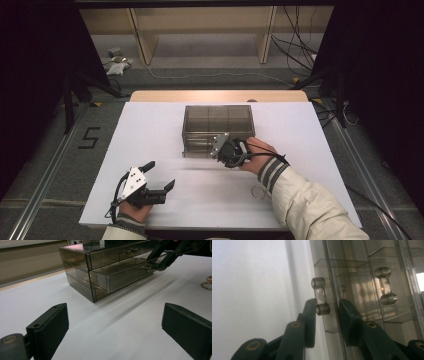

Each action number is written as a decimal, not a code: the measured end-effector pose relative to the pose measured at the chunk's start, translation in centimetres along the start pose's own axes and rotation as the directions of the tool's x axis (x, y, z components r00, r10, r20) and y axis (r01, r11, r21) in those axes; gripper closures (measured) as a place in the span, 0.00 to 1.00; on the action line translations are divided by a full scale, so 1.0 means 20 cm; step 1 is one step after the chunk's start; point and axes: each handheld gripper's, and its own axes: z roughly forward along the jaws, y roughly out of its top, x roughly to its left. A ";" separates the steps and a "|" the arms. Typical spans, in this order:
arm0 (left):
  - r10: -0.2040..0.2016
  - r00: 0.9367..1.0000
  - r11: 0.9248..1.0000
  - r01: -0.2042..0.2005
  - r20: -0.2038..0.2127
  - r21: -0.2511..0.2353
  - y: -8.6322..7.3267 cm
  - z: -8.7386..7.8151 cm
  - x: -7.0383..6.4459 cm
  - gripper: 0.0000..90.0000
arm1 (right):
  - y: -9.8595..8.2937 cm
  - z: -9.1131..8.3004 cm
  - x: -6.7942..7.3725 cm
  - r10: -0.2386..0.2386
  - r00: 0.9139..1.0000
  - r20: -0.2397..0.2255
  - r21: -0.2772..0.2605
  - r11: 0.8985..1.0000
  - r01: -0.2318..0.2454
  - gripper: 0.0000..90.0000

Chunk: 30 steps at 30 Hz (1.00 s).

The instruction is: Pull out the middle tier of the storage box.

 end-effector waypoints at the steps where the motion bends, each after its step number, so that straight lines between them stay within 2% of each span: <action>1: 0.001 1.000 1.000 -0.001 0.001 0.001 0.00 0.00 0.00 0.08 | 0.00 0.00 0.00 -0.004 1.000 -0.004 0.003 1.000 0.004 0.77; 13: 0.001 1.000 1.000 -0.001 0.001 0.001 0.00 0.00 0.00 0.08 | -0.01 -0.01 0.05 -0.005 1.000 -0.022 0.012 1.000 0.005 0.77; 30: 0.003 1.000 1.000 -0.003 0.000 0.002 0.00 0.00 0.00 0.08 | -0.02 0.00 0.07 -0.012 1.000 -0.028 0.011 1.000 0.012 0.77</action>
